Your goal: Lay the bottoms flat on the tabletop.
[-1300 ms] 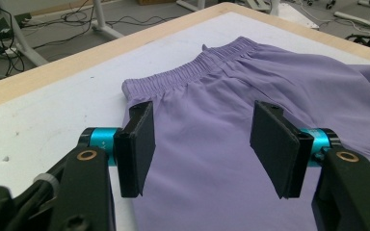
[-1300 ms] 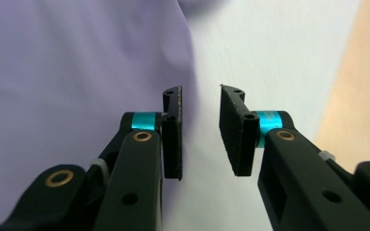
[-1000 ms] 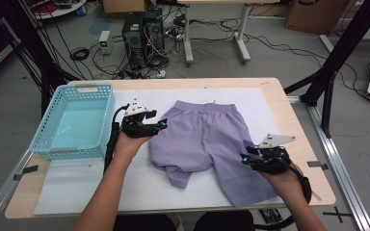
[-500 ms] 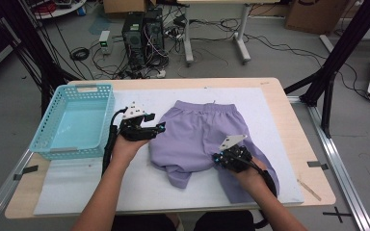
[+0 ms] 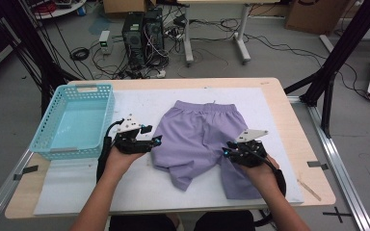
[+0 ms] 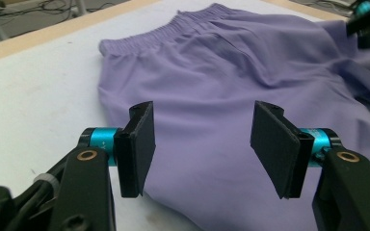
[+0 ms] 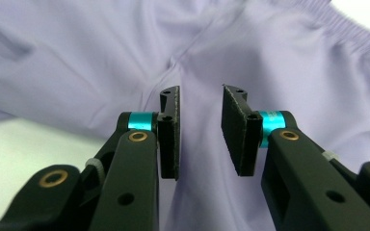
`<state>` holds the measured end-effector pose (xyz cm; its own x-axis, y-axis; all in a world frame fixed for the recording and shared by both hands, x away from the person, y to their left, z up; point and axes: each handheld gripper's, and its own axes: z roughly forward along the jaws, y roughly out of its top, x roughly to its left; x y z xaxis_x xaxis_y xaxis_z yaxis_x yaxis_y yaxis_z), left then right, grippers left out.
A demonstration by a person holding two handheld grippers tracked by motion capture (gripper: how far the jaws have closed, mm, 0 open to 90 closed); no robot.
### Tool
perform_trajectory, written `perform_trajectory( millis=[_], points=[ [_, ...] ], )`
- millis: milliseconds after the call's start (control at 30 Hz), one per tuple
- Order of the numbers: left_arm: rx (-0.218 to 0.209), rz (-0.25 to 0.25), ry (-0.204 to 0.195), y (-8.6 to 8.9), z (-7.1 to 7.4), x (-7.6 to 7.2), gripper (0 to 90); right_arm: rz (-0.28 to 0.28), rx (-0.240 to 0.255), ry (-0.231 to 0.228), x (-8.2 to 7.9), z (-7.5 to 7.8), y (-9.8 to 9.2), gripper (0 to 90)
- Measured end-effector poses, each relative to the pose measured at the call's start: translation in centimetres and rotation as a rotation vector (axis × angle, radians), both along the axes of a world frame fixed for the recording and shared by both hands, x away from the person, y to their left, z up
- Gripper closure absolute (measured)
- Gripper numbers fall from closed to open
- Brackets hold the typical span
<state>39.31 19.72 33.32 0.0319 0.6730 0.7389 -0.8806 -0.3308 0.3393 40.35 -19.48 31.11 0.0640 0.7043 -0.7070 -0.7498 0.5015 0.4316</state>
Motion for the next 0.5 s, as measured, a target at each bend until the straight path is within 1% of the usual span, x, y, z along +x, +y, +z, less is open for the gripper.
perform_trajectory(
  millis=[33, 67, 100, 167, 200, 233, 267, 300, 333, 367, 400, 433, 467, 500],
  points=[
    [0.013, -0.004, 0.002, 0.1, -0.4, 0.2, 41.6, 0.011, 0.006, -0.006, -0.4, -0.2, -0.3, 69.4],
    [0.023, -0.01, 0.007, 0.1, -0.9, 0.4, 41.6, 0.02, 0.011, -0.022, -0.7, -0.4, -0.6, 69.0],
    [0.033, -0.005, 0.01, 0.1, -1.3, 0.6, 42.0, 0.026, 0.016, -0.031, -1.0, -0.5, -0.8, 68.4],
    [0.058, 0.011, 0.022, 0.1, -2.0, 1.0, 43.0, 0.04, 0.029, -0.028, -1.2, -0.6, -1.3, 63.4],
    [0.09, 0.025, 0.031, 0.0, -2.3, 1.3, 45.5, 0.047, 0.036, -0.025, -1.1, -0.6, -1.5, 59.0],
    [0.122, 0.043, 0.036, -0.2, -2.6, 1.7, 50.9, 0.05, 0.048, -0.021, -1.0, -0.6, -1.6, 56.4],
    [0.144, 0.088, 0.04, -0.5, -2.9, 2.0, 52.4, 0.058, 0.057, -0.013, -0.9, -0.5, -1.8, 56.0],
    [0.17, 0.148, 0.045, -1.0, -3.0, 2.5, 55.2, 0.061, 0.056, -0.01, -0.8, -0.4, -1.9, 55.8],
    [0.181, 0.184, 0.046, -1.4, -3.1, 2.9, 59.4, 0.057, 0.061, -0.008, -0.7, -0.3, -1.9, 55.7],
    [0.188, 0.236, 0.048, -1.9, -3.2, 3.5, 62.2, 0.055, 0.06, -0.01, -0.6, -0.3, -1.9, 55.7],
    [0.211, 0.314, 0.057, -2.6, -3.2, 4.2, 69.8, 0.055, 0.056, -0.009, -0.6, -0.2, -1.9, 55.7],
    [0.22, 0.323, 0.023, -2.9, -3.3, 4.5, 76.6, 0.05, 0.055, -0.014, -0.5, -0.2, -1.8, 55.7],
    [0.223, 0.326, 0.023, -3.1, -3.3, 4.5, 85.2, 0.045, 0.058, -0.013, -0.5, -0.2, -1.7, 55.7],
    [0.22, 0.322, 0.031, -3.2, -3.3, 4.4, 88.6, 0.039, 0.053, -0.02, -0.5, -0.2, -1.7, 55.7]
  ],
)
